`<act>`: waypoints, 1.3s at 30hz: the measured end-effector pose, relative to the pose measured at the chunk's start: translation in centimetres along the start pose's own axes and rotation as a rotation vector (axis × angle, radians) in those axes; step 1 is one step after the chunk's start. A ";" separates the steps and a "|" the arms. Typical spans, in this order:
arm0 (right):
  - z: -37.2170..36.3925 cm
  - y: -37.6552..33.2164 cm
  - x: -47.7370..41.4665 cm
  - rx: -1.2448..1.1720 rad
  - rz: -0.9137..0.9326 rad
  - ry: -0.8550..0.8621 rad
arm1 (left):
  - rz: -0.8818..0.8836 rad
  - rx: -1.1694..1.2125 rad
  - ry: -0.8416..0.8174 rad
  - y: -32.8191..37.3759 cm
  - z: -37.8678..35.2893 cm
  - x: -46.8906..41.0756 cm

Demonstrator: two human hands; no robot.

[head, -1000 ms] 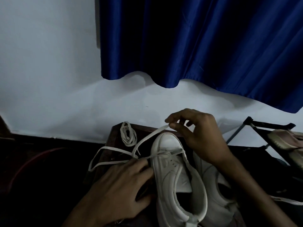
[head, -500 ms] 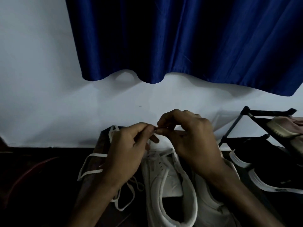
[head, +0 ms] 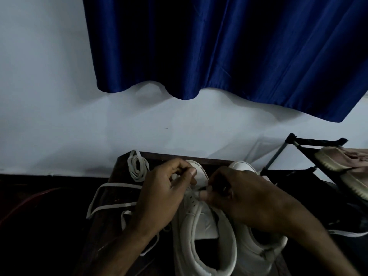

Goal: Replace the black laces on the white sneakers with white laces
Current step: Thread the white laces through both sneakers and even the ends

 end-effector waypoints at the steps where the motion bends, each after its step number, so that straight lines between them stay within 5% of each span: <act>1: 0.1 0.2 0.0 -0.022 -0.008 0.011 | -0.007 0.003 -0.004 0.1 -0.2 0.1; 9: 0.1 0.6 -1.1 -0.099 -0.052 0.114 | -0.052 -0.152 -0.112 0.2 -1.0 0.5; 17: 0.5 1.8 -1.2 -0.310 -0.053 0.015 | -0.002 -0.275 -0.224 0.0 -1.7 -0.1; 27: 0.3 2.0 -1.3 -0.294 -0.037 0.051 | -0.025 -0.244 -0.156 0.2 -2.2 0.4; 34: 0.4 1.7 -1.3 -0.230 0.020 0.083 | -0.045 -0.470 -0.163 1.1 -2.2 0.0; 39: 0.2 1.9 -1.2 -0.385 0.029 0.007 | -0.046 -0.475 -0.189 1.0 -2.1 -0.4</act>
Point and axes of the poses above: each hand's wrist, its own x-axis away from the middle knuckle, its own z-axis out of the back of the hand, y = z × x, the point moved 6 cm from there along -x, towards the middle knuckle, and after that the axes turned 6 degrees about -z, right-handed, at the moved point
